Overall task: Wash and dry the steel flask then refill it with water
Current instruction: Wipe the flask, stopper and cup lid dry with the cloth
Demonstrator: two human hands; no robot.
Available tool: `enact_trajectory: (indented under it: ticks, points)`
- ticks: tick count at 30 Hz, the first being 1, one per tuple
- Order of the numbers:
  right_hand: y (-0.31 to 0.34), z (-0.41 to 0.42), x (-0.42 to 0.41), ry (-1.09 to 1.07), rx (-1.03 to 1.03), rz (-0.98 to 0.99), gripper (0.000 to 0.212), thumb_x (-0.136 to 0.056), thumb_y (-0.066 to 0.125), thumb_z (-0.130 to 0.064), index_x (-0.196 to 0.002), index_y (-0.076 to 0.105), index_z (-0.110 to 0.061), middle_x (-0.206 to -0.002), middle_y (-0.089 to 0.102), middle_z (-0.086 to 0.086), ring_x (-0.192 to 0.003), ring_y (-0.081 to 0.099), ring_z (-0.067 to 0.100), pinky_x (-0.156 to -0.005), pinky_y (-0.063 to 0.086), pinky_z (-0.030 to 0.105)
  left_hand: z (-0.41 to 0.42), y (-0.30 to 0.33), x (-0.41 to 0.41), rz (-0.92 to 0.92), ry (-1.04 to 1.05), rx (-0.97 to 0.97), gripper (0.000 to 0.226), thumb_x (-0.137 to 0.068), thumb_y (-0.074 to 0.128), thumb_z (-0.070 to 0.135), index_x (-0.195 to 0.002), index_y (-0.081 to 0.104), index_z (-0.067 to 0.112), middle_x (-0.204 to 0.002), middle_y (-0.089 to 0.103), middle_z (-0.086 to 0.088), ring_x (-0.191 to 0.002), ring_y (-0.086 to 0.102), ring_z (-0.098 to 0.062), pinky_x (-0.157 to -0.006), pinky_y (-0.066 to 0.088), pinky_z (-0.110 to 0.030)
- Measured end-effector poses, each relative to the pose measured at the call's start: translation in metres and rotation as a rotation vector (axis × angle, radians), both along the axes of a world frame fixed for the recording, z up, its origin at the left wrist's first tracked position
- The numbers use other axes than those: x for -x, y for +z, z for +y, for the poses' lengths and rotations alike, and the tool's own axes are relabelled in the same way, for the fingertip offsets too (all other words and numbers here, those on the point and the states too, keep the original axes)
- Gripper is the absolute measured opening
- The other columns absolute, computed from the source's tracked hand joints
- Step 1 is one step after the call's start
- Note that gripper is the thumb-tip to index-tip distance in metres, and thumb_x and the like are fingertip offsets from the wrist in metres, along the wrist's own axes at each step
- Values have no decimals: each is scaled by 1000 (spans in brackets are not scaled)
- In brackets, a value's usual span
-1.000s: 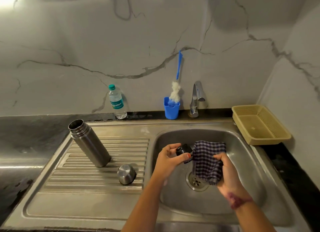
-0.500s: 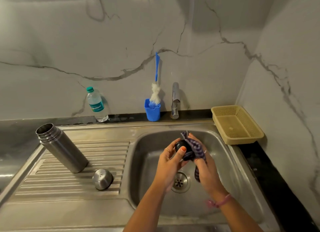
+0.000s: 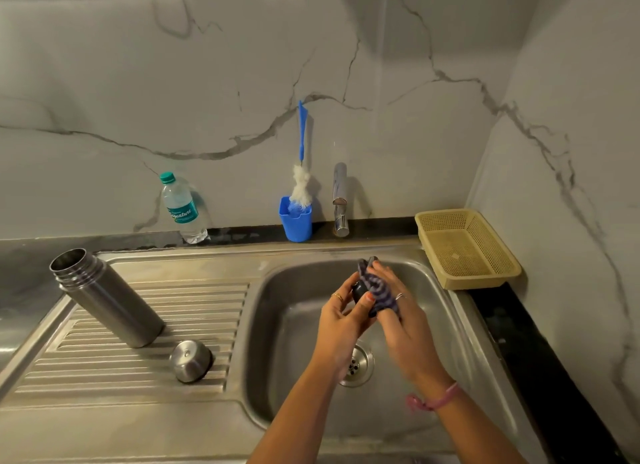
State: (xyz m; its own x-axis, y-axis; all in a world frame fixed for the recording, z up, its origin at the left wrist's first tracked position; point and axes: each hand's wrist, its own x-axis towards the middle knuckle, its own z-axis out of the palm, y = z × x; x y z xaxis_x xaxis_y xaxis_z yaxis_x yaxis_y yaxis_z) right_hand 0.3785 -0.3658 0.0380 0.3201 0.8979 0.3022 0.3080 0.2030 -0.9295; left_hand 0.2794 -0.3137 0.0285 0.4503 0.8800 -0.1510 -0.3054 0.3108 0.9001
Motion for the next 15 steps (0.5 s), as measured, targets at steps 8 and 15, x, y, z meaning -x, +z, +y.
enact_trajectory:
  ticks: [8, 15]
  points:
    - [-5, 6, -19, -43, 152, 255, 27, -81, 42, -15, -95, 64, -20, -76, 69, -13, -76, 63, 4, -66, 49, 22, -4, -5, -6, -13, -3, 56, 45, -95, 59, 4, -139, 52, 12, -120, 72, -8, -111, 69, -25, -93, 57, -35]
    - [-22, 2, -22, 64, 66, -58, 57, -79, 42, -7, -133, 53, -18, -135, 54, -6, -128, 46, 5, -104, 37, 18, 1, -10, -6, -85, -9, 119, 39, -97, 53, -1, -134, 55, 10, -120, 71, -11, -111, 68, -25, -90, 58, -33]
